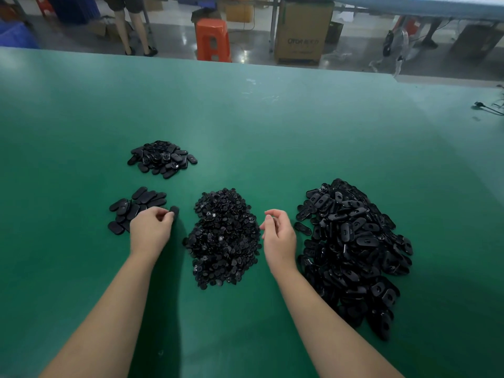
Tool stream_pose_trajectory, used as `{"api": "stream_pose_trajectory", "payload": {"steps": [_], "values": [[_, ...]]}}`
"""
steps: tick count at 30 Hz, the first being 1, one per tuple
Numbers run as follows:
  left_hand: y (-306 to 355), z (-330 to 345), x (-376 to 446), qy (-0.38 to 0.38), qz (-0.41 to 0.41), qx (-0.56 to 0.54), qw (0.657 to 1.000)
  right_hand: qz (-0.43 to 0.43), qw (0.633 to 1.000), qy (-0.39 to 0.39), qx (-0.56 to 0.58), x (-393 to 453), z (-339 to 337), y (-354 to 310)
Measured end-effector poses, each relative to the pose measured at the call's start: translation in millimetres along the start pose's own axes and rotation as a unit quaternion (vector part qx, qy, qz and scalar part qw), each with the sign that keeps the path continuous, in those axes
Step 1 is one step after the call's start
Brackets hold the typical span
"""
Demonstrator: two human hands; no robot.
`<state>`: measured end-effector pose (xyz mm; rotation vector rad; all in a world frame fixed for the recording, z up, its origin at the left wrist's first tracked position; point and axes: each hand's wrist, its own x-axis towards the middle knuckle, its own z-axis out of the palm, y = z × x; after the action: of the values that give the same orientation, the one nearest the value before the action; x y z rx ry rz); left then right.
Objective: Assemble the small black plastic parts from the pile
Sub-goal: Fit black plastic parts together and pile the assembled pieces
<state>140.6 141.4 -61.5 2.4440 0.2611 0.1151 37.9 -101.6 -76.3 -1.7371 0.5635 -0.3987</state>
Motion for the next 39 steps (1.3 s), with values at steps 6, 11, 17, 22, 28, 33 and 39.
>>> {"api": "stream_pose_trajectory", "payload": {"steps": [6,11,17,22,28,33,39], "values": [[1.1,-2.3,-7.3,0.038,0.044,0.035,0.998,-0.001,1.000,-0.008,-0.005,-1.1,-0.4,-1.6],[9.0,5.3,-22.5,0.029,0.153,0.108,0.982,-0.005,1.000,-0.005,-0.020,-1.3,-0.6,-3.6],[-1.0,12.2,-25.8,0.036,0.115,0.105,0.987,-0.001,0.999,-0.009,-0.041,-2.2,-0.5,-6.2],[-6.8,18.1,-30.6,0.050,0.150,0.094,0.983,-0.008,0.994,-0.042,-0.097,-2.7,1.7,-8.5],[-8.4,16.8,-33.7,0.045,0.204,0.071,0.975,-0.036,0.957,-0.128,-0.258,14.0,-22.0,-24.7],[-8.7,17.8,-36.7,0.036,0.237,0.068,0.969,-0.049,0.836,-0.114,-0.534,37.1,-64.8,-37.9],[-8.2,17.0,-38.0,0.039,0.241,0.058,0.968,-0.076,0.751,-0.122,-0.645,40.0,-73.4,-36.2]]}}
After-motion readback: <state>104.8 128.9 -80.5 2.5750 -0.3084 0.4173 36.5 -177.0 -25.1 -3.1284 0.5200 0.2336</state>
